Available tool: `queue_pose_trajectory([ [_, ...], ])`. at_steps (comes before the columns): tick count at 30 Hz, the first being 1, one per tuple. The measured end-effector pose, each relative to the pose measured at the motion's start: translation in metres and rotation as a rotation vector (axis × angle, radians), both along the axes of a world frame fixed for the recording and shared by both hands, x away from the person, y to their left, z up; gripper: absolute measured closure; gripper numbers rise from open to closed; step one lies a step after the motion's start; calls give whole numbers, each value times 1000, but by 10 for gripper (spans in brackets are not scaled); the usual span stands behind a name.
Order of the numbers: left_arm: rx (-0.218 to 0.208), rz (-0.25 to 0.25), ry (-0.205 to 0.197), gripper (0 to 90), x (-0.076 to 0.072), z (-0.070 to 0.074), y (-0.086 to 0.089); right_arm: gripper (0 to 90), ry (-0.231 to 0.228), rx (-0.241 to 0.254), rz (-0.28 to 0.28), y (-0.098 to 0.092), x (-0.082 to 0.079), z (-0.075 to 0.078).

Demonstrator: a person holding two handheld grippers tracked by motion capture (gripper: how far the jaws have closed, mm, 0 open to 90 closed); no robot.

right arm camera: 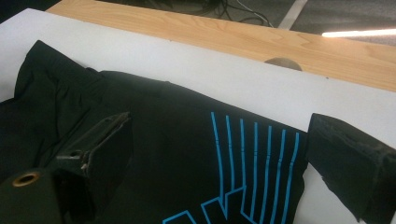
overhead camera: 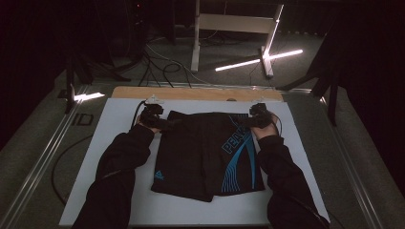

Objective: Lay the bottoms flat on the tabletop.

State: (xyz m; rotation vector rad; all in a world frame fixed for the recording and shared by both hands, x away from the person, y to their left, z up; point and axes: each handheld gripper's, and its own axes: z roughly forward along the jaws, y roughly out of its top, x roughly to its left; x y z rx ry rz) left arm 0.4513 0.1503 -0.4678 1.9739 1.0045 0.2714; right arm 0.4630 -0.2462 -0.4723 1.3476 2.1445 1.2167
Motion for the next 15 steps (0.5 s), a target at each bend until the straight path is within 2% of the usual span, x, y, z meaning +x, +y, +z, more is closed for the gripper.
queue_pose_trajectory([
  [3, 6, -3, -8, 0, -2, 2, 2, 84, -1, -4, 7, 0, -2, 1],
  [6, 5, -7, -24, 0, -7, 3, 8, 84, -27, -28, 10, 1, -9, 4],
  [10, 1, -43, -17, 0, -12, 3, 11, 84, -53, -48, 21, 0, -16, 6],
  [15, 4, -69, -15, 0, -19, 5, 13, 84, -58, -18, 35, -3, -24, 7],
])
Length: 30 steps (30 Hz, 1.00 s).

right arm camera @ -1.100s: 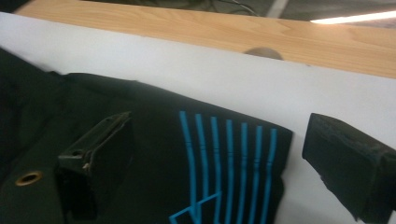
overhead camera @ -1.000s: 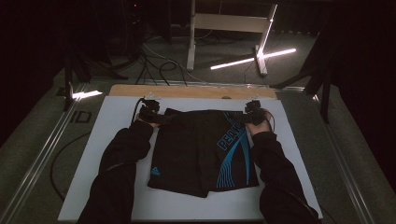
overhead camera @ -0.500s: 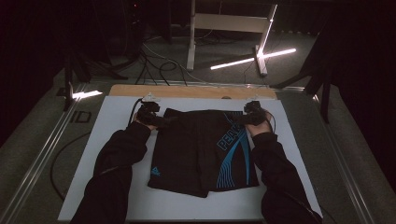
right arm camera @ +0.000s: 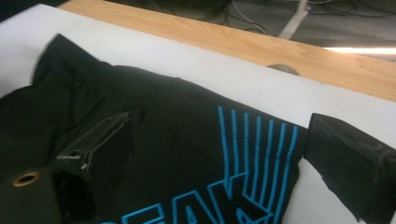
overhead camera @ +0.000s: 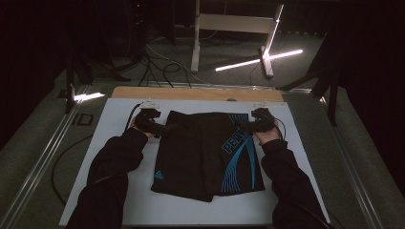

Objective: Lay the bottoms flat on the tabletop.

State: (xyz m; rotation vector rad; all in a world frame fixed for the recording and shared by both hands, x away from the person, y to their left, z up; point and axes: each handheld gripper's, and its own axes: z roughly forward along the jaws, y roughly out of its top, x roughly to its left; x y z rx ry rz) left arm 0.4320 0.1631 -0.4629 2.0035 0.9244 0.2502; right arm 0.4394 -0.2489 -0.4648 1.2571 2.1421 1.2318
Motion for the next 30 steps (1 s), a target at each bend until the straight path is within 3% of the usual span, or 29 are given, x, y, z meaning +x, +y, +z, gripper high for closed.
queue_pose_trajectory([
  [10, -12, -43, 1, 0, -17, 3, 5, 83, -24, -35, 80, 1, -20, 3],
  [30, -34, -77, 16, 0, -61, -11, 20, 84, -52, -4, 182, -2, -72, 2],
])
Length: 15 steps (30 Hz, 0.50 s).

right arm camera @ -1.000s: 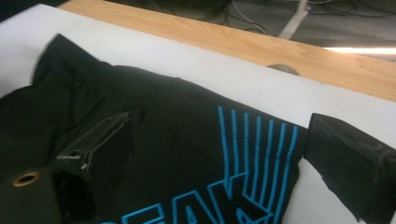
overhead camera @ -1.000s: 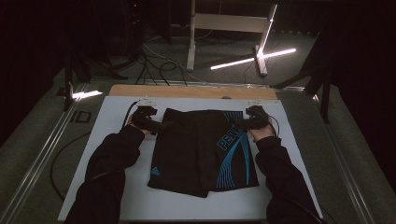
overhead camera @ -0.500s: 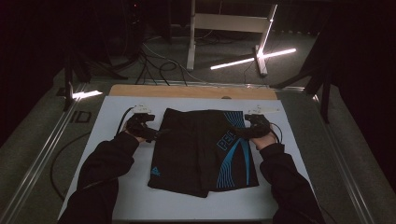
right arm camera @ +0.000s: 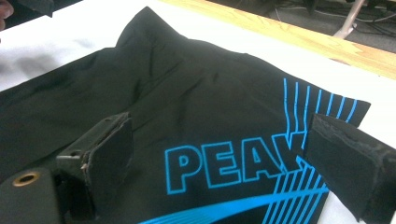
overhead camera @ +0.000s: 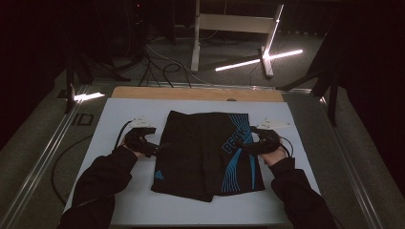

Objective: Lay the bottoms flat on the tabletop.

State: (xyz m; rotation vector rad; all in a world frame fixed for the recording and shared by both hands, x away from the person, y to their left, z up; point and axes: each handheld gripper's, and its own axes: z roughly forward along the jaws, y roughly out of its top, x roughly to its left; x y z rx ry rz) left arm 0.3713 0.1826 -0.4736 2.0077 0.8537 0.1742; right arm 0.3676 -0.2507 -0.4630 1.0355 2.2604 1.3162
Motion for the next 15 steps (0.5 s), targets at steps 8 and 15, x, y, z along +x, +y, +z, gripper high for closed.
queue_pose_trajectory([
  [8, 0, -24, -12, 0, -18, -2, 3, 85, 3, 11, 26, -2, -21, -4],
  [15, 10, -47, -9, 0, -37, -6, 5, 85, -2, -24, 53, -6, -41, -9],
])
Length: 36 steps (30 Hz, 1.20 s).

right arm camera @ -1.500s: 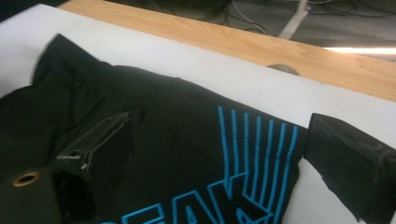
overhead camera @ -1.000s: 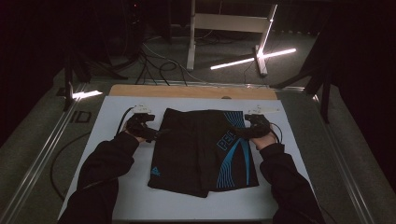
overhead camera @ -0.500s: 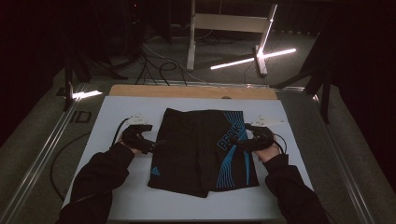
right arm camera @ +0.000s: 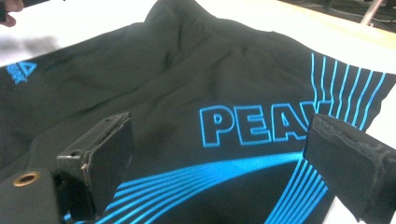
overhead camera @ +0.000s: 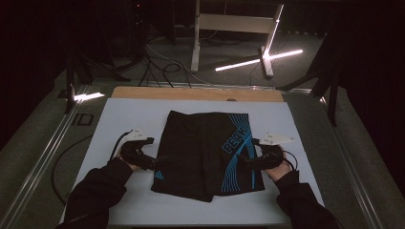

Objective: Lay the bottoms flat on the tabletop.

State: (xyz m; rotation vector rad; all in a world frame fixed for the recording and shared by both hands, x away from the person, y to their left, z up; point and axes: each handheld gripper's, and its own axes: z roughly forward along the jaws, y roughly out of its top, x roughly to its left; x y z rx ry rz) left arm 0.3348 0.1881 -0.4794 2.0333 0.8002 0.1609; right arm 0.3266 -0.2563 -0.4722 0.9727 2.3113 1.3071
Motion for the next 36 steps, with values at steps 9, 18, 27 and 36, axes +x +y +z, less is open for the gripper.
queue_pose_trajectory([
  [9, -6, -36, -1, 0, -27, -4, 3, 85, -9, 2, 18, -7, -25, -2],
  [18, 21, -49, 6, 0, -49, -10, 7, 85, 9, -7, 27, -16, -45, -5],
  [27, 53, -61, 16, 0, -71, -10, 16, 85, 17, -31, 34, -24, -62, -8],
  [36, 94, -57, 45, 0, -87, -15, 27, 85, 44, -51, 45, -34, -78, -14],
])
